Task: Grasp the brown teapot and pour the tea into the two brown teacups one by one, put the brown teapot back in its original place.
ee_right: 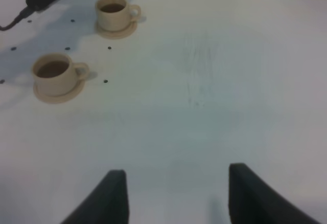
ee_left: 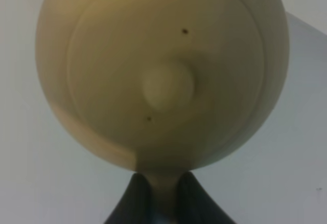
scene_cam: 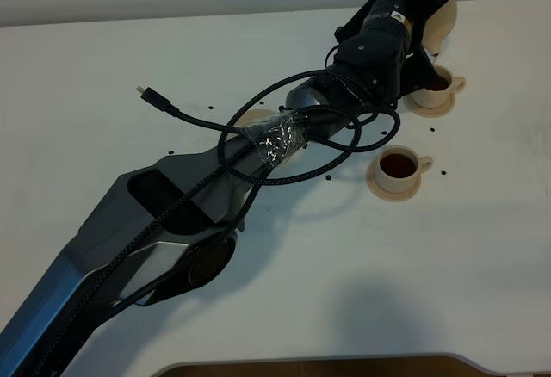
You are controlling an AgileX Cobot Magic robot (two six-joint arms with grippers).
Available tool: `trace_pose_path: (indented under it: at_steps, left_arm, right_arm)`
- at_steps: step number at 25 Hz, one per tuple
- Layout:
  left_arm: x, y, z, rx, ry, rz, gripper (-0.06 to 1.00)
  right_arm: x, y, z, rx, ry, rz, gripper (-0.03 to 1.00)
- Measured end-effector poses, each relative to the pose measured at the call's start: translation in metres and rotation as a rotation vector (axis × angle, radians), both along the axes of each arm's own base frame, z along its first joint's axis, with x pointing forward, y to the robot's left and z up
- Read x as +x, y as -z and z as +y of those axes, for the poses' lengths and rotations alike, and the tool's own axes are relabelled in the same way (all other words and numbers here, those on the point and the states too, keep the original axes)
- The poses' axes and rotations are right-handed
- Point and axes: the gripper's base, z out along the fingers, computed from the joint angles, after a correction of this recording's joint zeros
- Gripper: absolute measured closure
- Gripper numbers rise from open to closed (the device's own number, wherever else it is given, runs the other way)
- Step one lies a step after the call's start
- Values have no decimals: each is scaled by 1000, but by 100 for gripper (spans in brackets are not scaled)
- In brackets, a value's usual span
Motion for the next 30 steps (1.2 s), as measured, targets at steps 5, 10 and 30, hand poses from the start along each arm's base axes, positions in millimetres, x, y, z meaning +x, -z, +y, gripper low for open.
trace_pose_path:
  at_steps: [5, 10, 30]
  left_arm:
    - [-1, 0, -2, 0, 20, -4, 82]
    - [-1, -1, -3, -3, 38, -6, 82]
    - [-2, 8, 6, -135, -113, 157, 82]
  right_arm:
    - [0, 0, 0, -1, 0, 0, 53]
    - [0, 0, 0, -1, 0, 0, 53]
    - [0, 0, 0, -1, 0, 0, 53]
